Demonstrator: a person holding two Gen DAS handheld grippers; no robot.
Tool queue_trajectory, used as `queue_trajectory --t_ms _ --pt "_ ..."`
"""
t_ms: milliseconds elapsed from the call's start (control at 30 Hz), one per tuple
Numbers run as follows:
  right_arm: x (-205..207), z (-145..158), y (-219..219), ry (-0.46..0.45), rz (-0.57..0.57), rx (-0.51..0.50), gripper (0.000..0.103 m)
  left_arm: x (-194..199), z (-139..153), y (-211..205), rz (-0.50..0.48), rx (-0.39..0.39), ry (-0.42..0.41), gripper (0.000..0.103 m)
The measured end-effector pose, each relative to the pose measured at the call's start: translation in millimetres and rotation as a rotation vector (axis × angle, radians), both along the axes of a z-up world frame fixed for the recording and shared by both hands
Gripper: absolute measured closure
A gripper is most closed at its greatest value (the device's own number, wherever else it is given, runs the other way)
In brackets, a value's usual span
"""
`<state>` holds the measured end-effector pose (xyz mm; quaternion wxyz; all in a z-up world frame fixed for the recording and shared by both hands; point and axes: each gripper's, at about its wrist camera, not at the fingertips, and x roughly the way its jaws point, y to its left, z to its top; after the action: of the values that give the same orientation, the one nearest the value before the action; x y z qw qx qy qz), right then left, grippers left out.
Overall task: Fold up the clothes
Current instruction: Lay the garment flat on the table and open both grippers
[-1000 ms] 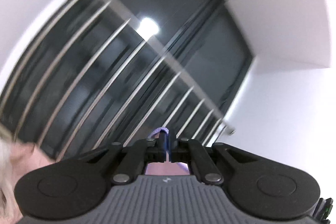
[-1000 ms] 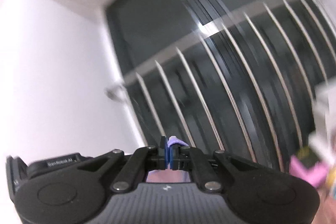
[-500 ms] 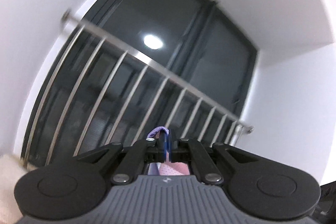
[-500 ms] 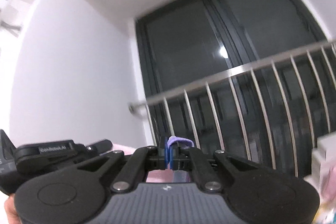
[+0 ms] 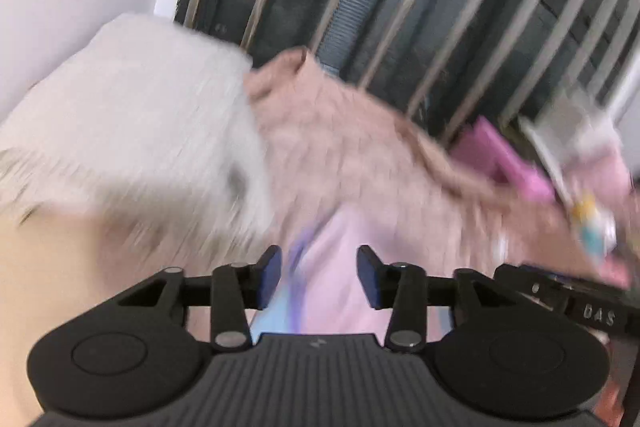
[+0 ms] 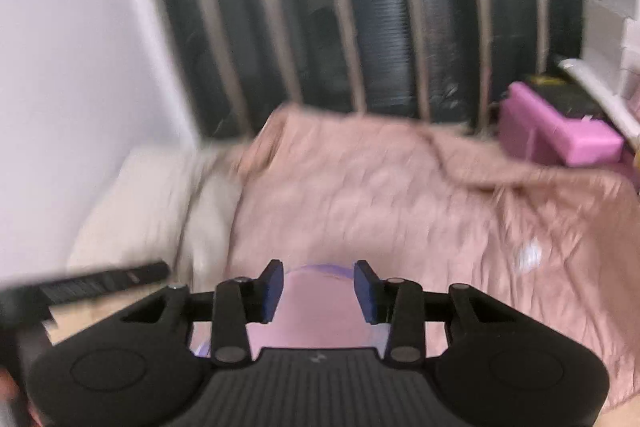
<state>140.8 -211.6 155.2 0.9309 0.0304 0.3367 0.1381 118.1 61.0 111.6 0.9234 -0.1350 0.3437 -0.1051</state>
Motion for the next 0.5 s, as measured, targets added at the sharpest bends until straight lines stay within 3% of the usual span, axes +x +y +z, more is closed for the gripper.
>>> queue_trajectory --t_ms 67,100,233,333,400,500 --pt "-45 -31 -7 0.025 0.076 -0.001 0.058 -61 -16 10 -0.01 0.018 -0.04 0.033" --pt "-62 -40 -8 0.029 0.092 0.001 0.054 -91 -25 15 -0.016 0.026 -0.057 0.028" --pt "-110 -64 -4 0.041 0.102 0.001 0.054 -175 -60 14 -0.068 -0.024 -0.018 0.026" --pt "-146 -82 -1 0.05 0.109 0.0 0.055 -207 -63 -7 -0.137 -0.06 -0.012 0.034" --pt "-170 -94 1 0.056 0.114 0.0 0.055 -210 -65 -27 -0.181 -0.033 -0.012 0.041" --pt "-206 -113 4 0.065 0.121 -0.001 0.056 -206 -81 -41 -0.185 -0.014 0.061 0.065"
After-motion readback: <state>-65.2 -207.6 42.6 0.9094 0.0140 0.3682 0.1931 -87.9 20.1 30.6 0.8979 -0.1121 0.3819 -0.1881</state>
